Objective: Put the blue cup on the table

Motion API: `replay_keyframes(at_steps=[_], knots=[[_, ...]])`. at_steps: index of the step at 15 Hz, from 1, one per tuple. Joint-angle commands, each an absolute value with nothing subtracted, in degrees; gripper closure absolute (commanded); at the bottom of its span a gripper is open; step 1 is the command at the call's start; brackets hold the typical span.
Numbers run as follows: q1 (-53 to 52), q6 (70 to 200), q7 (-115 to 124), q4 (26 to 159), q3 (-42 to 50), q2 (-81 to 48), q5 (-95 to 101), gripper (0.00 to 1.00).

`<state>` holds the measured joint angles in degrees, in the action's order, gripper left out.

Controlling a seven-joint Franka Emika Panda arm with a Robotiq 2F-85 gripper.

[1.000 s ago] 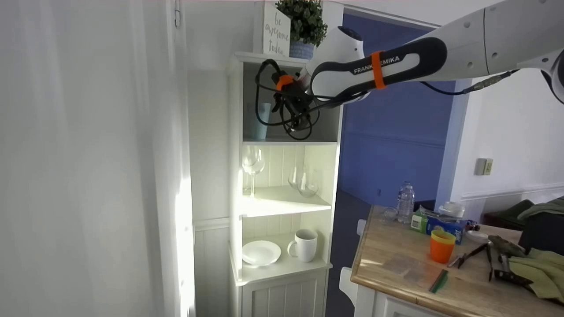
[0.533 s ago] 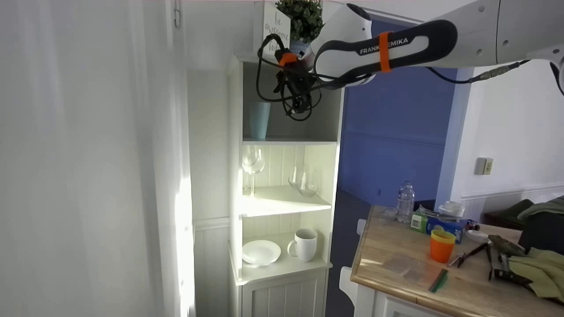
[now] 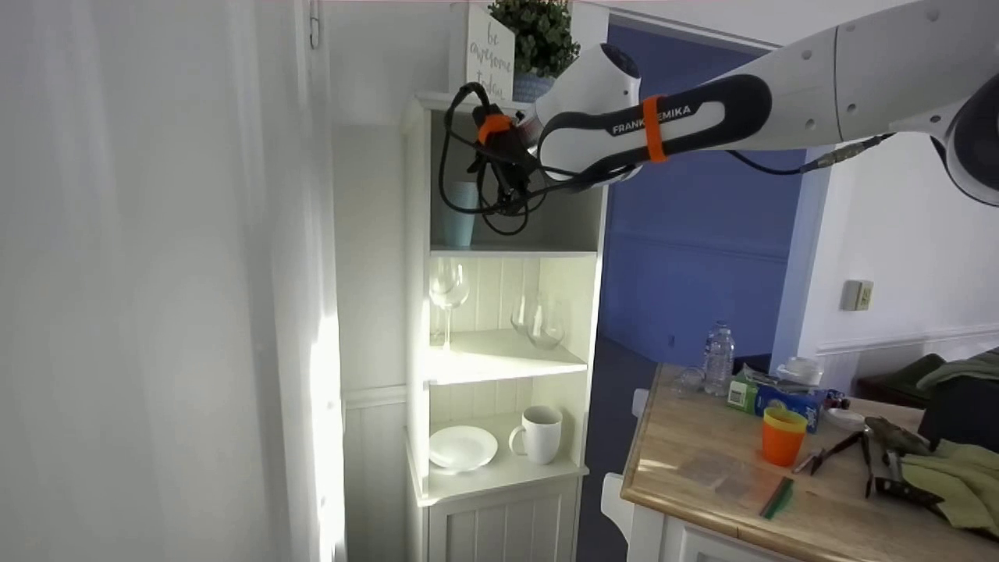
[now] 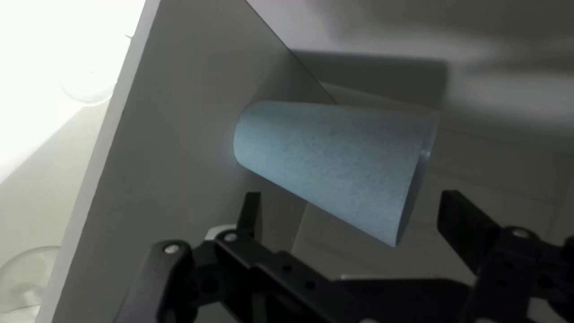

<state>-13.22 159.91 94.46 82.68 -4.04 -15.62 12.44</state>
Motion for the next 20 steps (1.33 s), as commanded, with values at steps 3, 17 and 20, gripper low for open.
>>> replay_keyframes(at_steps=[3,17,20], knots=[[-14.2,169.2,97.0,81.1,-2.2,-20.0,14.1,0.00],[-15.5,152.6,96.0,81.2,-1.5,-18.6,13.9,0.01],[-16.2,152.4,96.3,80.7,-0.2,-18.6,13.1,0.27]])
